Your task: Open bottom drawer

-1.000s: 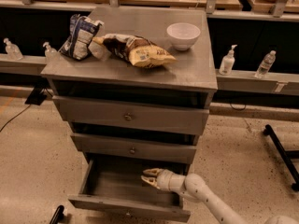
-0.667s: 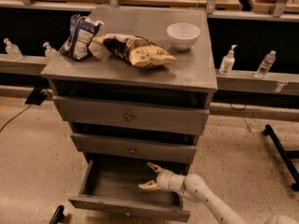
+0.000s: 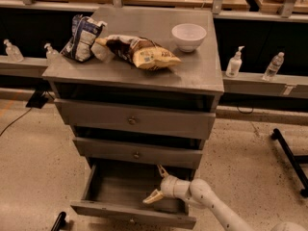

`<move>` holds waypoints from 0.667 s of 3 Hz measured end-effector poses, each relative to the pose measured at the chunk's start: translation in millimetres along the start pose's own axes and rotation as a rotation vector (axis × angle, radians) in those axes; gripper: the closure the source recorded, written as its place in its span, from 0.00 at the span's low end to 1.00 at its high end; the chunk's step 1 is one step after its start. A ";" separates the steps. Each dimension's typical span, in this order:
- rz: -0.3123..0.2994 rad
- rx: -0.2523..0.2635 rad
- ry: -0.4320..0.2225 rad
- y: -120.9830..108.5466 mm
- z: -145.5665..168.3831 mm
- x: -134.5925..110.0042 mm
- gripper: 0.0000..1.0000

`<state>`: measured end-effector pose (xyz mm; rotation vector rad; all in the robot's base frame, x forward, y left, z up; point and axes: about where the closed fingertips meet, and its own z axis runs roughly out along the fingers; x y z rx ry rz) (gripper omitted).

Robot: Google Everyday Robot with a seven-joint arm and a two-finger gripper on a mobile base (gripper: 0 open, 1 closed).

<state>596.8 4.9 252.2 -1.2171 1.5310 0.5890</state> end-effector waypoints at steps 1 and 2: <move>0.076 -0.074 -0.041 8.4 -4.3 4.4 0.00; 0.065 -0.089 -0.048 14.6 -2.4 0.4 0.00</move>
Offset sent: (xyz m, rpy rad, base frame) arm -0.0032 -0.0020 -0.0051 0.0352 0.0481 0.0191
